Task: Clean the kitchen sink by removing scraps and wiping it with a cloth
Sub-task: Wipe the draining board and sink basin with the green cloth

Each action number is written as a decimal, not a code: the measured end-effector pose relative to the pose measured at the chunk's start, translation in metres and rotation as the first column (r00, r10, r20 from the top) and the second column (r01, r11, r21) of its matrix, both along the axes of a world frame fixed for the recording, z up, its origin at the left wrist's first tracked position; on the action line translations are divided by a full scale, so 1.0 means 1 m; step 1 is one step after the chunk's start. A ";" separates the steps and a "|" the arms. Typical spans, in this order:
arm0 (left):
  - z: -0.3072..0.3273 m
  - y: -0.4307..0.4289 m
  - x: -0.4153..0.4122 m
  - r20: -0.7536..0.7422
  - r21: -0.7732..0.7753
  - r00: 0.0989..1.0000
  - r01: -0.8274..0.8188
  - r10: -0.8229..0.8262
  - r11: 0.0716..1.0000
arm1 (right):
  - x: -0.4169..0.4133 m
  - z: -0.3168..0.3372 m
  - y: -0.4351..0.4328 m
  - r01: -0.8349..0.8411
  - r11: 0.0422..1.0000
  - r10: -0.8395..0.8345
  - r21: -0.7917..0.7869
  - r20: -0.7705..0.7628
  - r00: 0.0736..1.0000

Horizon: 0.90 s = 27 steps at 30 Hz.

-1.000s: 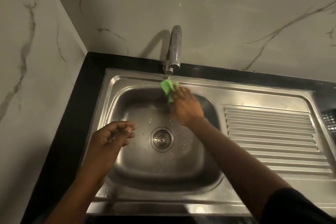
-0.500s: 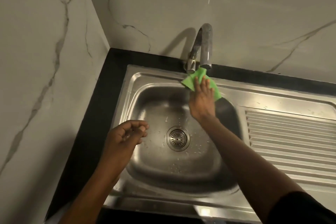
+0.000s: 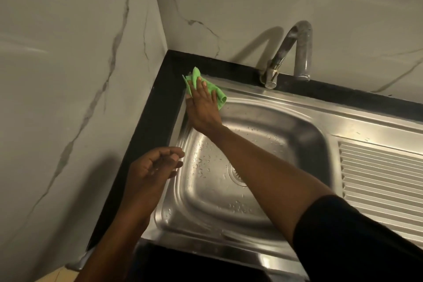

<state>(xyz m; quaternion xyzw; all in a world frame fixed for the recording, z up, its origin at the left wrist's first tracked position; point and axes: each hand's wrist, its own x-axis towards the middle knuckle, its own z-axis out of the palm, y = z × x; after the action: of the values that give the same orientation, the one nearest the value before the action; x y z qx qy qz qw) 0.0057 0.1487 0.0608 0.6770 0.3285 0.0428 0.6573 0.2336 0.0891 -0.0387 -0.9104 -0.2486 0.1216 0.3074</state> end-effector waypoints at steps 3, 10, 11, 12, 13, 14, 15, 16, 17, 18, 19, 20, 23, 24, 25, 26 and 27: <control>0.000 0.004 -0.003 0.009 -0.001 1.000 -0.011 0.011 1.000 | -0.013 0.009 -0.006 -0.119 0.993 0.119 0.018 -0.030 0.992; 0.009 0.017 -0.016 0.077 -0.015 0.994 -0.073 0.074 0.997 | -0.164 0.016 -0.068 -0.430 0.900 0.435 0.066 -0.106 0.894; 0.010 0.019 -0.018 0.083 -0.007 0.994 -0.073 0.073 0.997 | -0.188 0.015 -0.076 -0.493 0.870 0.493 0.026 -0.102 0.864; 0.011 0.020 -0.019 0.087 -0.005 0.993 -0.076 0.077 0.997 | -0.209 0.014 -0.083 -0.551 0.835 0.548 -0.006 -0.096 0.831; 0.013 0.020 -0.021 0.089 -0.002 0.993 -0.079 0.079 0.997 | -0.225 0.014 -0.088 -0.581 0.814 0.576 -0.008 -0.110 0.810; 0.014 0.021 -0.021 0.089 0.003 0.993 -0.080 0.080 0.997 | -0.236 0.016 -0.092 -0.594 0.804 0.587 -0.009 -0.139 0.797; 0.016 0.022 -0.023 0.088 0.009 0.993 -0.081 0.080 0.997 | -0.242 0.018 -0.096 -0.606 0.795 0.597 -0.013 -0.154 0.787; 0.017 0.022 -0.024 0.089 0.012 0.993 -0.084 0.083 0.996 | -0.244 0.020 -0.099 -0.619 0.785 0.610 -0.028 -0.141 0.780; 0.018 0.023 -0.025 0.091 0.016 0.992 -0.087 0.085 0.996 | -0.244 0.021 -0.101 -0.629 0.776 0.622 -0.043 -0.112 0.775; 0.020 0.024 -0.026 0.095 0.021 0.992 -0.089 0.086 0.996 | -0.243 0.021 -0.102 -0.636 0.770 0.631 -0.053 -0.084 0.771; 0.020 0.026 -0.028 0.098 0.024 0.991 -0.091 0.089 0.996 | -0.241 0.020 -0.102 -0.637 0.770 0.634 -0.050 -0.060 0.771; 0.021 0.027 -0.030 0.102 0.022 0.990 -0.098 0.096 0.995 | -0.237 0.018 -0.099 -0.631 0.775 0.629 -0.043 -0.041 0.776; 0.020 0.030 -0.036 0.094 0.002 0.988 -0.124 0.123 0.992 | -0.202 0.017 -0.075 -0.483 0.876 0.482 0.021 -0.087 0.872; 0.020 0.030 -0.038 0.089 -0.002 0.988 -0.129 0.128 0.992 | -0.182 0.020 -0.064 -0.390 0.918 0.396 0.069 -0.139 0.908; 0.021 0.030 -0.041 0.083 -0.004 0.988 -0.132 0.132 0.991 | -0.158 0.023 -0.053 -0.297 0.947 0.316 0.125 -0.174 0.933; 0.021 0.030 -0.044 0.076 -0.004 0.988 -0.135 0.135 0.991 | -0.132 0.026 -0.041 -0.205 0.963 0.238 0.174 -0.197 0.951; 0.022 0.029 -0.047 0.068 -0.004 0.988 -0.139 0.139 0.990 | -0.105 0.029 -0.031 -0.115 0.973 0.161 0.201 -0.228 0.960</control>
<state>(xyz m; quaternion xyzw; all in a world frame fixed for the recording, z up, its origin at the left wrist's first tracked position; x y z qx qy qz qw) -0.0409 0.1778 0.0829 0.6506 0.3526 0.1117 0.6632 0.1287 0.0581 -0.0100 -0.8363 -0.2824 0.2296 0.4100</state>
